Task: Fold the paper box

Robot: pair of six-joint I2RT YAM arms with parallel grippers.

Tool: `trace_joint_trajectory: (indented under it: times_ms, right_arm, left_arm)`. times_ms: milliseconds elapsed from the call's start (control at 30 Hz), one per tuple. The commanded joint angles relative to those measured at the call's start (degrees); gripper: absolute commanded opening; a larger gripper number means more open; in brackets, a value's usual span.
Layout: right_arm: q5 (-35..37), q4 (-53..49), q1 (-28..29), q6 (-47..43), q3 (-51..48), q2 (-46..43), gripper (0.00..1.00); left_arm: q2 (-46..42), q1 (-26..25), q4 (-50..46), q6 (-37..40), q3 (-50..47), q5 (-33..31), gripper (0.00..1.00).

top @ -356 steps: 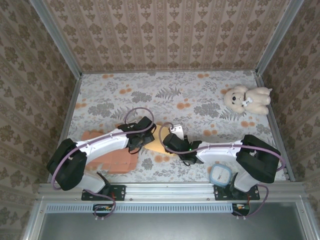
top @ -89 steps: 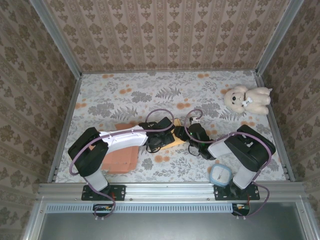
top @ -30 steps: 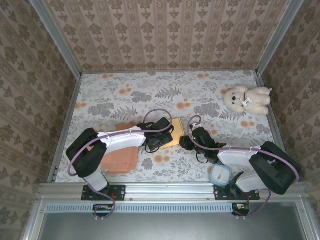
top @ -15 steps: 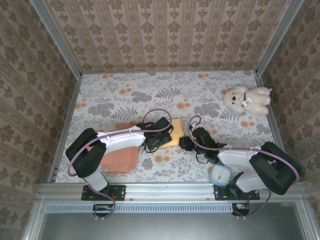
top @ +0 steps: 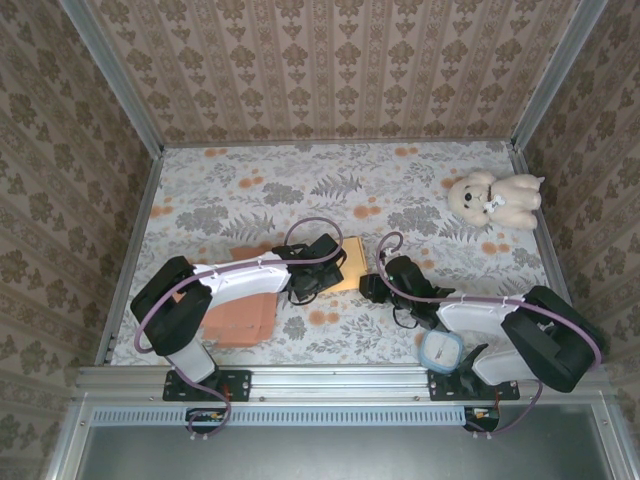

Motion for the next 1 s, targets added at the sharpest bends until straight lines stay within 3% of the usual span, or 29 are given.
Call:
trace_joint_trajectory:
  times_ms: [0, 700, 967]
  right_arm:
    - [-1.5, 2.0, 0.5, -0.2, -0.3, 1.2, 0.33]
    - [-3.3, 5.8, 0.6, -0.2, -0.2, 5.2, 0.29]
    - [-1.2, 3.5, 0.5, -0.6, -0.2, 2.3, 0.30]
  left_arm:
    - [-0.3, 0.5, -1.5, -0.6, -1.1, -0.7, 0.73]
    - [-0.1, 1.3, -1.4, -0.6, -1.7, -0.4, 0.73]
    - [-0.2, 1.9, -1.1, -0.3, -1.6, -0.2, 0.75]
